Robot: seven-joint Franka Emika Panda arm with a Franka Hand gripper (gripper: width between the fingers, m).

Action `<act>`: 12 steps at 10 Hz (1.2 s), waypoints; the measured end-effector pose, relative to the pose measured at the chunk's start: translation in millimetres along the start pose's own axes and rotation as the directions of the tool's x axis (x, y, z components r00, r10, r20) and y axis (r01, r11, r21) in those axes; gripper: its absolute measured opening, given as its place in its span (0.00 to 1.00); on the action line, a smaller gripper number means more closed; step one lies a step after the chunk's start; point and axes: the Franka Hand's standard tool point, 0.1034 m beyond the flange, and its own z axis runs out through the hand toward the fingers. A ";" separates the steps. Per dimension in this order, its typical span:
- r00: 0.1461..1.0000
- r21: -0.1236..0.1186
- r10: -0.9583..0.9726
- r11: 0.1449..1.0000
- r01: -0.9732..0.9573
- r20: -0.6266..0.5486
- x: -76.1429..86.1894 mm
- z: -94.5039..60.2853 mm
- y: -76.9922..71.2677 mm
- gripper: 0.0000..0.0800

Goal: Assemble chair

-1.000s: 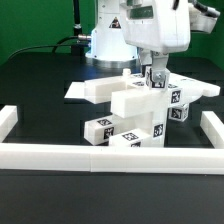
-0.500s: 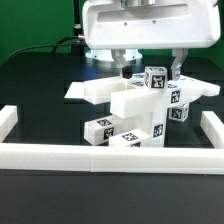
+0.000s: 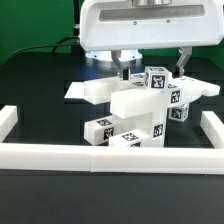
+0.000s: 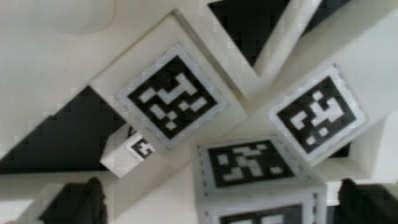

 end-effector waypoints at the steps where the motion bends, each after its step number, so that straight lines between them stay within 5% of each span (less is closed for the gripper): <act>1: 1.000 0.000 0.008 1.000 -0.008 0.000 0.0 0.0 0.0 0.80; 3: 0.986 0.002 0.167 0.986 -0.167 0.000 -0.1 0.1 -0.7 0.35; 8: 0.894 0.004 0.448 0.894 -0.448 0.001 -0.1 0.1 -1.3 0.35; 12: 0.667 0.032 0.745 0.666 -0.745 0.005 2.2 0.4 2.0 0.36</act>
Offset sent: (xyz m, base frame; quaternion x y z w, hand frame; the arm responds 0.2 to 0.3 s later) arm 0.0000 0.0000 0.0000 0.0000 0.0000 0.1296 0.9916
